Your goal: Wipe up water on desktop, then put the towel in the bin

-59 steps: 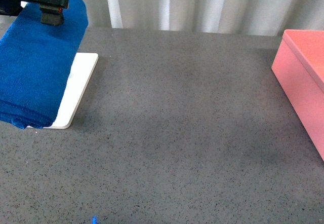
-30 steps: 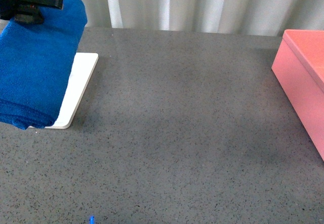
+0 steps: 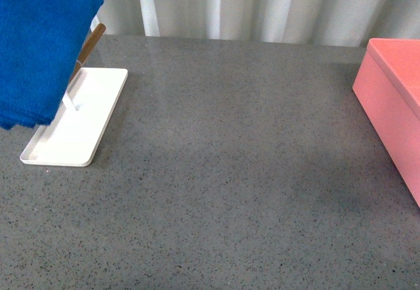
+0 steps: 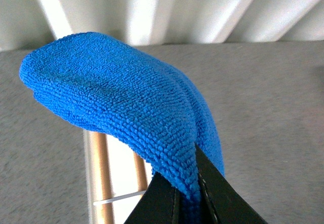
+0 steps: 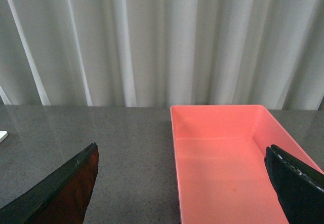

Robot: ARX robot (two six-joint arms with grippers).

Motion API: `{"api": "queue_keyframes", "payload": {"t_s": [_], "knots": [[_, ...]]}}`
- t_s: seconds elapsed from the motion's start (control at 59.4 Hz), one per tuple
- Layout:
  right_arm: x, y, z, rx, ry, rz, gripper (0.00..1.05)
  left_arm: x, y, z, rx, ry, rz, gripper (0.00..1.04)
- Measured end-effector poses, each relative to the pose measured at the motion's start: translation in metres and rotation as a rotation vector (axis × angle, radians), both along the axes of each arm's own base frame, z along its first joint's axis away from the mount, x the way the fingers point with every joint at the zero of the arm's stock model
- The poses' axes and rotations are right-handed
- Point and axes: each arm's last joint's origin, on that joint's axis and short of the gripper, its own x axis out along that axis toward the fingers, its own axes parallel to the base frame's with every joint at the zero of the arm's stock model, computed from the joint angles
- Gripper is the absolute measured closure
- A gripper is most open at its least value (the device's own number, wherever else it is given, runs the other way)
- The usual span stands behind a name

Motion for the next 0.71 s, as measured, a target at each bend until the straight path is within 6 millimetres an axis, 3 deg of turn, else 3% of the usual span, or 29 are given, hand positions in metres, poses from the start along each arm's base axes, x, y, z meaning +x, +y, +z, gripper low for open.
{"api": "queue_keyframes", "payload": {"t_s": [0.135,0.286,0.37,0.488,0.707], "knots": [[0.0,0.0,0.0,0.0,0.0,0.0,0.07,-0.027,-0.036,0.018,-0.112,-0.091,-0.203,1.01],[0.0,0.0,0.0,0.0,0.0,0.0,0.07,-0.045,-0.083,0.011,-0.191,-0.096,-0.362,1.01],[0.0,0.0,0.0,0.0,0.0,0.0,0.07,-0.05,-0.099,0.006,-0.212,-0.079,-0.391,1.01],[0.0,0.0,0.0,0.0,0.0,0.0,0.07,-0.048,-0.113,0.001,-0.21,-0.083,-0.389,1.01],[0.0,0.0,0.0,0.0,0.0,0.0,0.07,-0.045,-0.115,-0.006,-0.195,-0.067,-0.362,1.01]]}}
